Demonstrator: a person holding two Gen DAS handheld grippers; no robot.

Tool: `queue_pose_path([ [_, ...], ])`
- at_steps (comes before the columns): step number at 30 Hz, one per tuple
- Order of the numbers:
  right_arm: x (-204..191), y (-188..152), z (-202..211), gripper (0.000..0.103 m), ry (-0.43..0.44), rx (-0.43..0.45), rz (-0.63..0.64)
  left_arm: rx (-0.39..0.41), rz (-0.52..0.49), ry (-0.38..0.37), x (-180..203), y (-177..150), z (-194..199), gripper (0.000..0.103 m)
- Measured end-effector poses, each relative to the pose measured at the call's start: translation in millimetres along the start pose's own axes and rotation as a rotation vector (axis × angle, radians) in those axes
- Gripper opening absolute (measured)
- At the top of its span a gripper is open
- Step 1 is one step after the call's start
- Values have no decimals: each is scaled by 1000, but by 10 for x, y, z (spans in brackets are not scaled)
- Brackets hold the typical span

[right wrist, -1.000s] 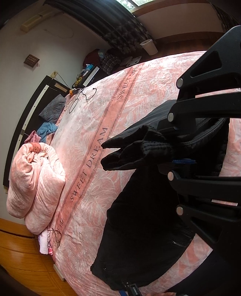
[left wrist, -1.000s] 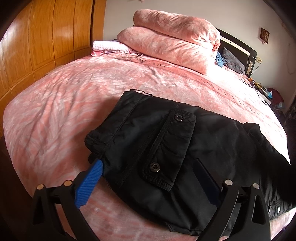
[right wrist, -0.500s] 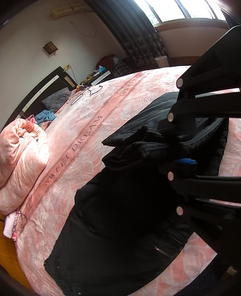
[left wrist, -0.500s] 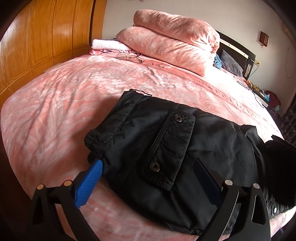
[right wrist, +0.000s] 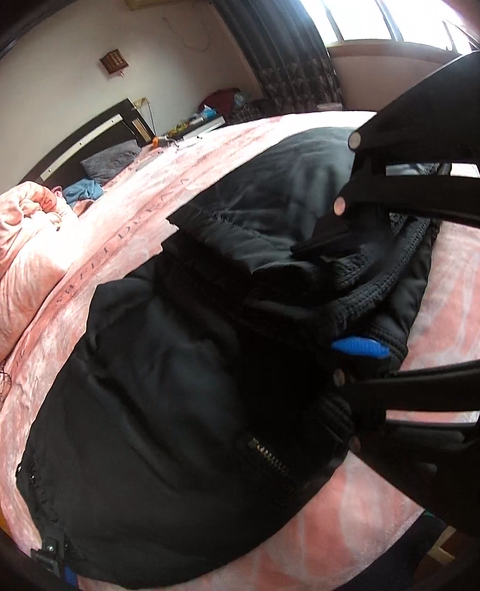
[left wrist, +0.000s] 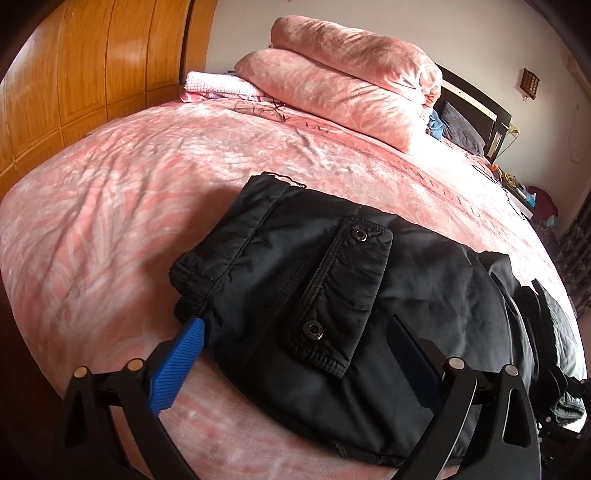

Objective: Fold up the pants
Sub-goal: 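Lower the leg end onto the pile and press it flat with the right tool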

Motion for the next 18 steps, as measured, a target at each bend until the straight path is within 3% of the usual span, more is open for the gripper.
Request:
queue_pose_path([
  [2,107,70,106,51,122,-41,-58,-5,-2,1,0,-4,-9,99],
  [3,194,135,170,64,233,-69,-117,-7,-5,1,1,-4,-13,99],
  [4,313,208,245,85,365,-102,-203,-9,-8,2,4,-2,-17,99],
  [5,435,291,293,89,443,-120,-271,-10,-10,2,8,-2,-20,99],
  [6,564,374,314,89,469,-128,-321,-11,-11,1,9,-3,-22,99],
  [8,799,519,234,89,429,-150,-390,-14,-10,1,10,-4,-29,99],
  [9,901,564,142,85,390,-170,-424,-14,-9,0,10,-5,-29,99],
  [10,966,591,35,75,379,-200,-454,-13,-9,0,9,-4,-27,99],
  [13,991,588,-284,72,417,-314,-519,-8,-6,-5,5,-2,-28,99],
  [15,947,558,-393,66,394,-348,-510,-8,-7,-7,5,-4,-29,99],
  [16,949,548,-412,52,391,-354,-514,-9,-11,-7,7,-3,-31,99],
  [17,943,534,-420,45,418,-366,-529,-9,-14,-6,10,-4,-30,99],
  [18,932,524,-415,28,449,-379,-543,-10,-17,-5,14,-2,-32,99],
])
Point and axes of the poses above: each gripper's, at about its wrist camera, not at the fingertips, and z roughly against the way its jaws point, x to its right, y to its top, the point moved 5 cm from there along -z, roughly the way its jaws point, and after that the axes turned 14 degrees about -z, right-handed, at the moved point
